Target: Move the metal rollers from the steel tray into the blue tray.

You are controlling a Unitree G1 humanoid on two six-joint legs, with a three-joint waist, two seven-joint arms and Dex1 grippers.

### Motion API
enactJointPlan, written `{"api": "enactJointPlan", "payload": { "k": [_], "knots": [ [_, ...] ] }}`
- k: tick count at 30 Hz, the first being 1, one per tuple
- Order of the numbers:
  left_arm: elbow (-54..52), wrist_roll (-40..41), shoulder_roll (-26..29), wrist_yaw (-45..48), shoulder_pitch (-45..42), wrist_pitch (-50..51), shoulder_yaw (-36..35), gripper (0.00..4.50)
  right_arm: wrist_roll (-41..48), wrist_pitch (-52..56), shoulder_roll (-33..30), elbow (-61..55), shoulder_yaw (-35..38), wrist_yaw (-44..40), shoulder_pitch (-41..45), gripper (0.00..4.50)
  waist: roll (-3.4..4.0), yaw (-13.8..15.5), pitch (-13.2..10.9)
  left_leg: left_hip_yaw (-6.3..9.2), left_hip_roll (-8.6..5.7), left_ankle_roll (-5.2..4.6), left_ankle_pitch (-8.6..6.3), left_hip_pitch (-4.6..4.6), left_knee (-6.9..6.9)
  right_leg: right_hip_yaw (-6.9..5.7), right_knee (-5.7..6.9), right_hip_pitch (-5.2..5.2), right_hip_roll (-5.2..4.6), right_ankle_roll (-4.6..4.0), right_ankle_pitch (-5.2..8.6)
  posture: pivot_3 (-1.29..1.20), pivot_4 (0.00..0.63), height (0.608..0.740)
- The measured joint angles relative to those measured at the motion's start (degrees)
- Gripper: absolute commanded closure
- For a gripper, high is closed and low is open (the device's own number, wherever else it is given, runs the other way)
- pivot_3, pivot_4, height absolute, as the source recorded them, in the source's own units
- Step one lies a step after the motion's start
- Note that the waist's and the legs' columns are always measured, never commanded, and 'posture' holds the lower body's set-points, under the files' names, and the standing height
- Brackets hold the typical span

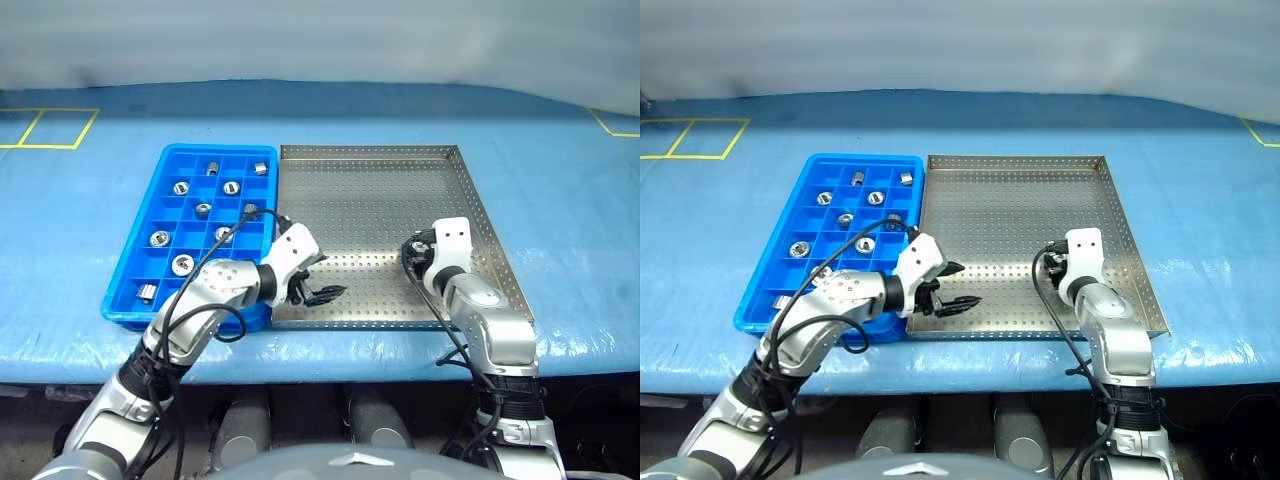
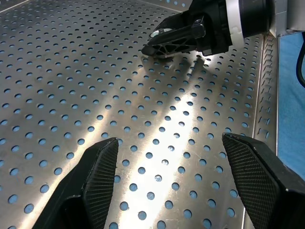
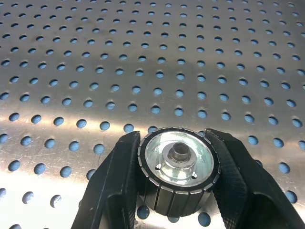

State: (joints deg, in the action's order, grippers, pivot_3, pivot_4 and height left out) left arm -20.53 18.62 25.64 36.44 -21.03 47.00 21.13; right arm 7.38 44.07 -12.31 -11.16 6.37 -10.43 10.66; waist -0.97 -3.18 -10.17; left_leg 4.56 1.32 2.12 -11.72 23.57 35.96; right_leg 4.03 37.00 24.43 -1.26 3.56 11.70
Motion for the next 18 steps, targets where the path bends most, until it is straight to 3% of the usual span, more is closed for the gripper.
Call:
{"api": "enactJointPlan", "payload": {
  "k": [8,18],
  "knots": [
    [-4.81,0.59,2.77,-2.74,5.16,2.26,-7.70,0.71,1.04,-0.32,-2.31,-8.06,-11.23,-7.58,2.33,2.73,0.01,-0.38,0.00,0.01,0.06,0.00,0.00,-0.05,-0.01,0.00,0.05,0.01,0.06,-0.02,0.00,0.08,0.150,0.740],
    [-13.52,1.14,7.81,-8.43,13.83,7.64,-23.16,0.71,1.94,-2.55,3.59,-6.01,-25.53,-14.05,12.88,2.73,0.00,2.52,0.01,0.09,0.05,0.01,0.01,-0.02,0.00,-0.07,0.03,-0.01,0.05,-0.05,0.00,0.18,0.150,0.740]
  ]
}}
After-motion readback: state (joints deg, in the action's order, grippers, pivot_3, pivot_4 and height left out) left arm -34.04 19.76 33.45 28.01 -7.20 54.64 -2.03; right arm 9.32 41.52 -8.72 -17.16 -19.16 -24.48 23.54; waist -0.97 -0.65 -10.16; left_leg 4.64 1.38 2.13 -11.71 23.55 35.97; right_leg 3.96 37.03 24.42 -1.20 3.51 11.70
